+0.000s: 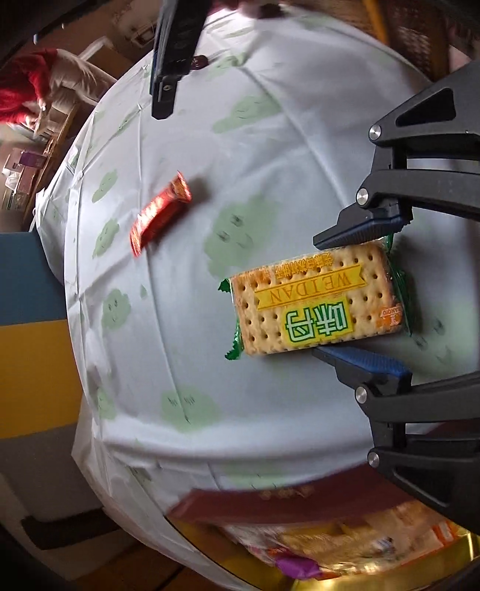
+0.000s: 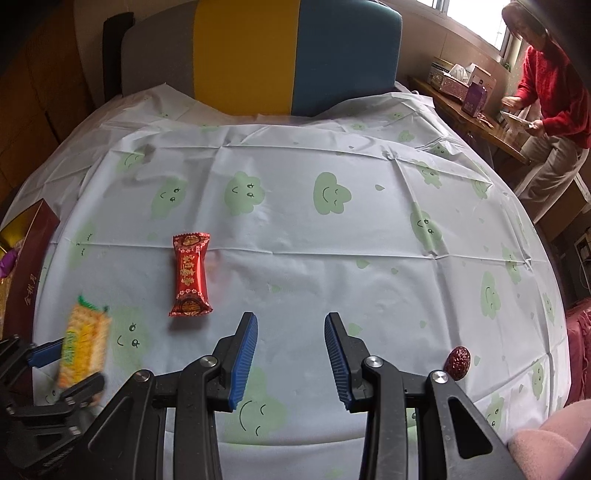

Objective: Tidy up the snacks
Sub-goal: 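Close the left gripper on the cracker pack, then move the right gripper to the red wrapped candy bar and grasp it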

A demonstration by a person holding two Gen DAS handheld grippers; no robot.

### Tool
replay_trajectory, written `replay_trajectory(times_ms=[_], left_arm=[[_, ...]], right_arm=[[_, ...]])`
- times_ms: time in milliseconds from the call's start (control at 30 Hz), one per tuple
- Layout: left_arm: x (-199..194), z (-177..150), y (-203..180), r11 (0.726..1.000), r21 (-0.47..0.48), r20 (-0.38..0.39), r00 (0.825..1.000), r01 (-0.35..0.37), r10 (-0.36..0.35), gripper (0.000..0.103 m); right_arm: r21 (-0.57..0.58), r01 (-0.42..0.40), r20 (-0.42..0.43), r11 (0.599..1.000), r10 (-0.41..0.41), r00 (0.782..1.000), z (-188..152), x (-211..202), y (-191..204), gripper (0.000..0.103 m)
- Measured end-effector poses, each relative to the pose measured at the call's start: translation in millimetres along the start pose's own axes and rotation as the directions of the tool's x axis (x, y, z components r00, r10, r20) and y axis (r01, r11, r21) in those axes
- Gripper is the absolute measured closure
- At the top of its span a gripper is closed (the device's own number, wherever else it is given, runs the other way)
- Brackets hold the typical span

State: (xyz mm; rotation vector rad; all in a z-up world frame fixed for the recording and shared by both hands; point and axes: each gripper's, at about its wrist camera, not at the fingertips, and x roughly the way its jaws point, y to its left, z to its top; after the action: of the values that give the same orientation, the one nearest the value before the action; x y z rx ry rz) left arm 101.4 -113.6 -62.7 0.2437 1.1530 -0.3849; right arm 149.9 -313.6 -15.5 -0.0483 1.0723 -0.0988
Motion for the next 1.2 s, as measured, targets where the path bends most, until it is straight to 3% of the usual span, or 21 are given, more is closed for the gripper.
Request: replay_trajectory(times_ms=[367, 633, 800, 1033, 1067, 1100, 1133, 1200], left_arm=[[-5, -37, 3, 0.997, -0.046, 0.140, 0.988, -0.054, 0.060, 0.043], [-7, -44, 4, 0.999, -0.027, 0.185, 0.981, -0.047, 0.051, 0.043], [-7, -44, 3, 0.999, -0.031, 0.188, 0.981, -0.044, 0.049, 0.043], [-7, -44, 4, 0.998, -0.035, 0.191, 0.980, -0.042, 0.048, 0.043], [-7, -44, 4, 0.999, -0.034, 0.192, 0.980, -0.042, 0.047, 0.043], [-7, -45, 3, 0.999, -0.032, 0.194, 0.980, -0.041, 0.047, 0.043], [-7, -45, 3, 0.999, -0.032, 0.197, 0.979, -0.041, 0.047, 0.043], [-7, -46, 3, 0.999, -0.033, 0.200, 0.979, -0.042, 0.048, 0.043]], right_arm=[[-0.069, 0.012, -0.055, 0.998, -0.016, 0.998, -9, 12, 17, 0.065], [-0.005, -0.131, -0.059, 0.991, 0.130, 0.990, -8, 8, 20, 0.064], [0.032, -0.234, -0.060, 0.972, 0.236, 0.970, 10, 11, 33, 0.048], [0.005, -0.213, -0.099, 0.977, 0.213, 0.972, 44, 47, 65, 0.047], [0.000, -0.207, -0.111, 0.978, 0.206, 0.972, 46, 53, 68, 0.052], [-0.010, -0.208, -0.130, 0.978, 0.205, 0.970, 46, 59, 72, 0.071], [-0.034, -0.196, -0.148, 0.980, 0.189, 0.971, 45, 62, 77, 0.082], [-0.100, -0.190, -0.156, 0.977, 0.173, 0.972, 38, 59, 85, 0.081]])
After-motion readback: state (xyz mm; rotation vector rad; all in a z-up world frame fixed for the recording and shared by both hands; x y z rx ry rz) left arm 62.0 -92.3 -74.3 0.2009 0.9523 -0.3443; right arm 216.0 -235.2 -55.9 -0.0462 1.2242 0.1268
